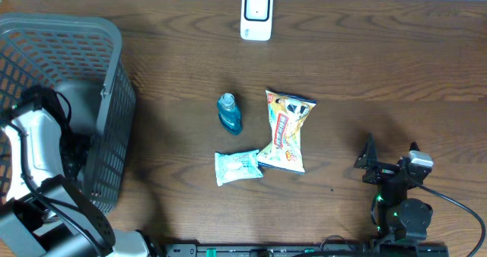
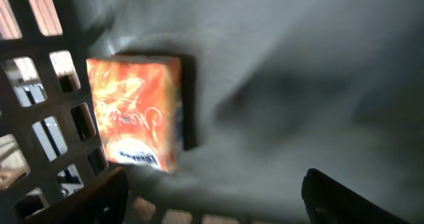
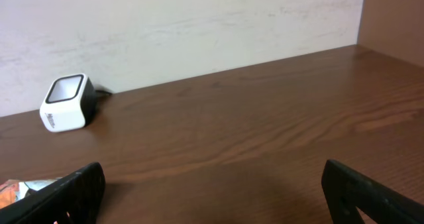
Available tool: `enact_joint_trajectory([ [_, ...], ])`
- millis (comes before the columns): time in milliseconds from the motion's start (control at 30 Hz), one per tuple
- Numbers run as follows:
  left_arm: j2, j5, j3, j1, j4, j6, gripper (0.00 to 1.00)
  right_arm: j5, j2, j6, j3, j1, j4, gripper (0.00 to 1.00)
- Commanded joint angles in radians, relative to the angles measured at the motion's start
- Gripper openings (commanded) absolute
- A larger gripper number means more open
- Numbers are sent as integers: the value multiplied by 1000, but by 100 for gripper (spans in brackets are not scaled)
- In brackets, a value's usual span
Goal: Scan the item barcode
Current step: 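Move the left gripper back into the grey basket toward the orange box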
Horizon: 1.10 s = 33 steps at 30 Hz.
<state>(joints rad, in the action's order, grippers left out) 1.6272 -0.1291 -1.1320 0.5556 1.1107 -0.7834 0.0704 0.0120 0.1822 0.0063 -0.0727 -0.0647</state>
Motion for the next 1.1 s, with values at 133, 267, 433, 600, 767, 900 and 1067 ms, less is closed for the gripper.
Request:
enact_joint_trajectory([
  [133,0,-1,137,98,-127,-5,84,-2,-5,-7,-1,2,-4,99],
  [267,0,-2,182,117,-197,31,84,-2,-5,-7,-1,2,-4,99],
  [433,0,-18,253,117,-271,47,46,-2,-5,-7,-1,2,-4,99],
  [600,-5,-20,272,117,-263,19,7,-2,-5,-7,-1,2,-4,99],
  [767,-72,-6,223,117,-241,27,7,-2,-5,-7,-1,2,-4,99],
  [900,-175,55,126,117,-193,50,7,-2,-5,-7,-1,2,-4,99],
  [1067,-346,231,-31,117,-169,95,7,-2,-5,-7,-1,2,-4,99],
])
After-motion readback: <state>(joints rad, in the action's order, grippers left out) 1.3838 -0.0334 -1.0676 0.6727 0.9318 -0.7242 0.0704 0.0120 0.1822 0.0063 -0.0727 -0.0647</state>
